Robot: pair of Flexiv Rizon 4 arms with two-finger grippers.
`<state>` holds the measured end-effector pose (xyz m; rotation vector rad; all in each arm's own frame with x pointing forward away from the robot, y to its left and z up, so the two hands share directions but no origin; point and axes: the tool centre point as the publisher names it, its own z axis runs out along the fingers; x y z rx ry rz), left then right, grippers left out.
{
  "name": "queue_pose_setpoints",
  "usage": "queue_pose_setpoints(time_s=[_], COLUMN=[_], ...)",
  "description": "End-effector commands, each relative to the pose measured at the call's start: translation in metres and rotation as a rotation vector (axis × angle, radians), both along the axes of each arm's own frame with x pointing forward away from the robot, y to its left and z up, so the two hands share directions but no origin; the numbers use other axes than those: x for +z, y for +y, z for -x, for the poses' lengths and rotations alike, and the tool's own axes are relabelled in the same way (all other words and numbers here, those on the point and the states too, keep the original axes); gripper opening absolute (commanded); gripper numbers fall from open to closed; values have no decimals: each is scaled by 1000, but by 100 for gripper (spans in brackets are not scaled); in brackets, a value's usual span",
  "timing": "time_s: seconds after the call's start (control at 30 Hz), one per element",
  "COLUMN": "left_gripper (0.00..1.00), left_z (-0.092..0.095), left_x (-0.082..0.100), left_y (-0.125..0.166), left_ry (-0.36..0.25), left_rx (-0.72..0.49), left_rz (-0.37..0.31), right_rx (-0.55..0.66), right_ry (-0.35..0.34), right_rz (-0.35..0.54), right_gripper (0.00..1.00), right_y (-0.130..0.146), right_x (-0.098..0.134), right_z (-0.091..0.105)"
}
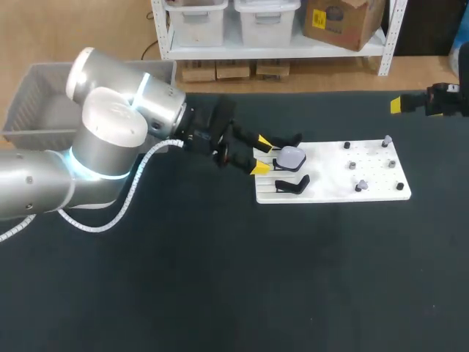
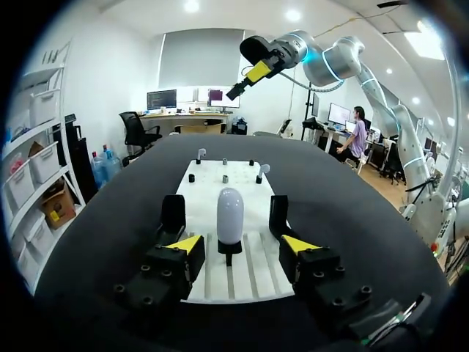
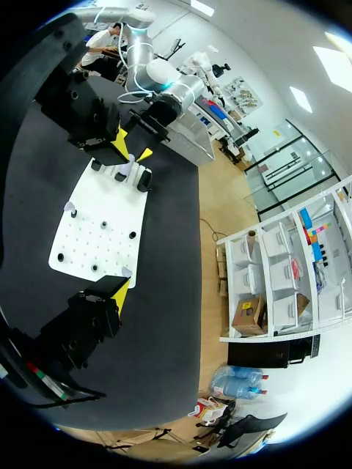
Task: Pick up each earbud case from the left stands, insert the matching earbuds, close the lid, and place the case in the box.
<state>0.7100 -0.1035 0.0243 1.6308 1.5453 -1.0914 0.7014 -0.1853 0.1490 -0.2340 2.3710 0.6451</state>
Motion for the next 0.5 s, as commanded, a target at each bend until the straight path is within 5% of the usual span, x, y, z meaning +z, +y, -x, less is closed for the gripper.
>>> queue_pose_setpoints(time_s=[0.03,0.5], left_gripper=[64,54], left_z=[-7,-16], left_x=[-5,-11], left_y=[-8,-17], left_ry=[7,7], left_rx=[-20,-35], left_rz=[4,-3], right_rx=[-2,-2], right_ry=[0,0], right_rz=[2,2], right_gripper=[100,100], right_y=[0,0], right_x=[0,0], right_z=[1,1])
